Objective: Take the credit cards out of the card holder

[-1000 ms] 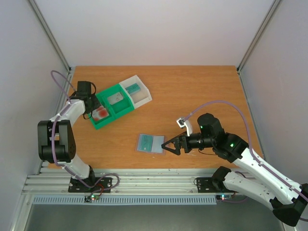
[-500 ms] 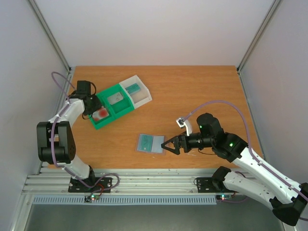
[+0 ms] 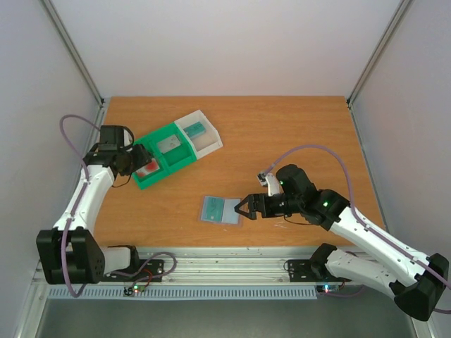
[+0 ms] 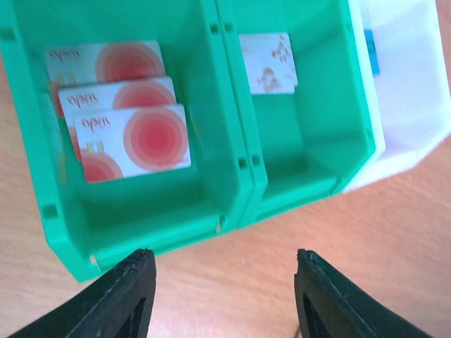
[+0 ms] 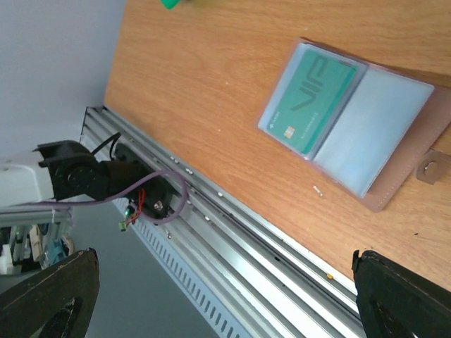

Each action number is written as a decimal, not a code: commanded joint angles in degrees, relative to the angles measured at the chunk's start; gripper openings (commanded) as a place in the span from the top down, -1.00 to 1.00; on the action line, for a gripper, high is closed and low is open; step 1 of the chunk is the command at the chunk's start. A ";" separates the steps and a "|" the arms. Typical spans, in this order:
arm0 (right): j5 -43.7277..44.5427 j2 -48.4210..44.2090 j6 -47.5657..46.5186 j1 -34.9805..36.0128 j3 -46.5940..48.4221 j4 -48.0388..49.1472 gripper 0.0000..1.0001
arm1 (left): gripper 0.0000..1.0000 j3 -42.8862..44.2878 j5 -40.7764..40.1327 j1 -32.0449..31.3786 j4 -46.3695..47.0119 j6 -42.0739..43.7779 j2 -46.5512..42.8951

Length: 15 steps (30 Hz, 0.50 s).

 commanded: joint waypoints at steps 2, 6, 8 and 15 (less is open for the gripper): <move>3.49 2.21 3.69 0.00 0.19 0.36 -0.97 | -0.11 -3.27 7.63 -1.84 -4.84 2.31 -4.76; 2.22 5.85 4.97 0.00 -0.74 2.87 -0.82 | -0.05 -5.87 10.36 -6.57 -5.43 1.61 -7.31; 1.26 7.66 5.76 0.00 -1.37 5.10 -0.67 | -0.02 -7.05 11.00 -8.86 -5.08 1.09 -8.09; 0.66 13.07 8.69 0.00 -3.83 13.14 0.11 | 0.12 -11.14 15.15 -14.35 -0.63 -1.00 -8.30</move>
